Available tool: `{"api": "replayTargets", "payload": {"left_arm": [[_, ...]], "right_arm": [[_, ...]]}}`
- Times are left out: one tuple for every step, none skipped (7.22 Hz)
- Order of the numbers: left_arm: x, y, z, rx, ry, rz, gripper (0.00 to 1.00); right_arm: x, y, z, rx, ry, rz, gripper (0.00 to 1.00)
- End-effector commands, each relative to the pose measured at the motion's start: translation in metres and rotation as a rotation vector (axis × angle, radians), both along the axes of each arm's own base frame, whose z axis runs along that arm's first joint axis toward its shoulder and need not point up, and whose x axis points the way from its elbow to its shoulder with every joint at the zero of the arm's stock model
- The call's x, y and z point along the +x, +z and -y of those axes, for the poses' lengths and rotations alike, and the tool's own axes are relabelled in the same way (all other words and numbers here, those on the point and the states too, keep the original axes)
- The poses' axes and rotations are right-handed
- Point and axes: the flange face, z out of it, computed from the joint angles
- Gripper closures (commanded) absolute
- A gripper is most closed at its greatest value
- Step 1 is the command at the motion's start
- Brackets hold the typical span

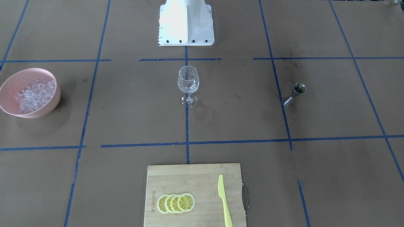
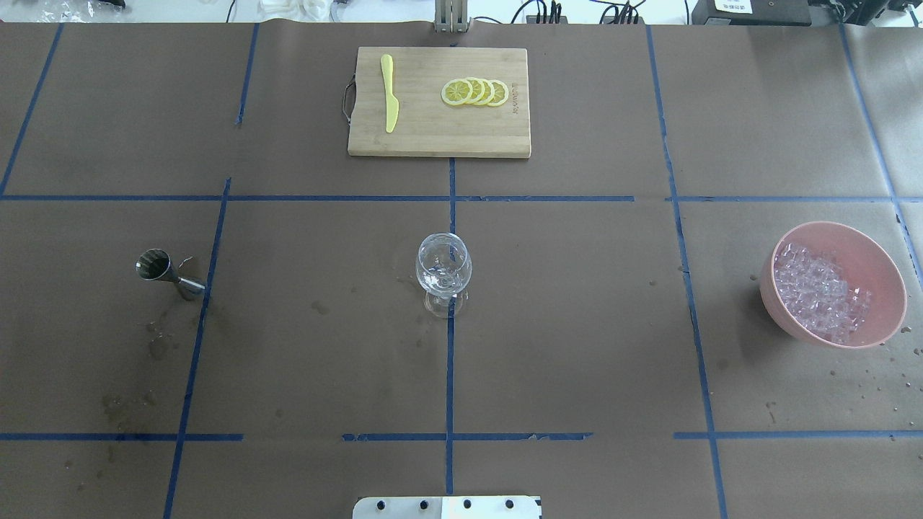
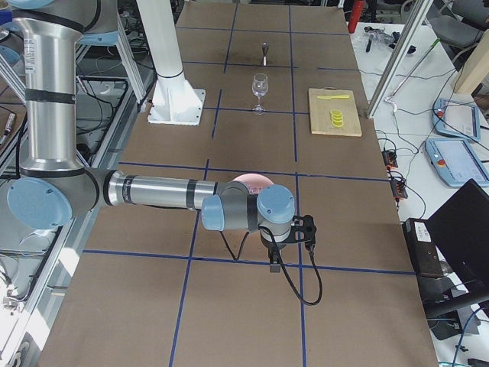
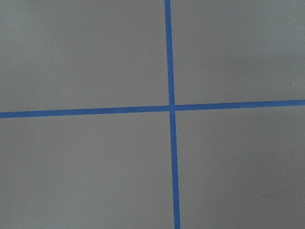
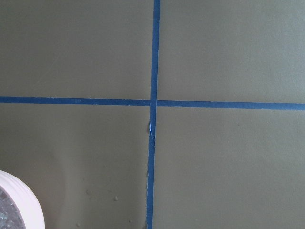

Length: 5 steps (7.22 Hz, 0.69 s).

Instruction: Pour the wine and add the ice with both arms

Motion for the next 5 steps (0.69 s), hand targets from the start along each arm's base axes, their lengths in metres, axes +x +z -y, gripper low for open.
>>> {"api": "replayTargets", "payload": {"left_arm": [[0.0,-0.025,0.002,0.048,-0.001,0.001,0.0],[0.0,-0.064,0.002,0.086,-0.039,-0.004,0.0],[0.002,-0.113,0.003,0.101,-0.12,-0.022,0.0],[0.016,-0.165,-0.003,0.162,-0.134,-0.044,0.0],[0.04,-0.195,-0.01,0.197,-0.111,-0.06,0.0]], "right_arm": [[0.0,-0.005,0.003,0.006,0.004,0.005,0.0],[-0.001,-0.007,0.004,0.008,0.005,0.01,0.0],[-0.001,-0.009,0.004,0.01,0.005,0.013,0.0],[-0.002,-0.009,0.005,0.011,0.002,0.012,0.0],[-0.003,-0.01,0.005,0.011,0.001,0.011,0.0]]}}
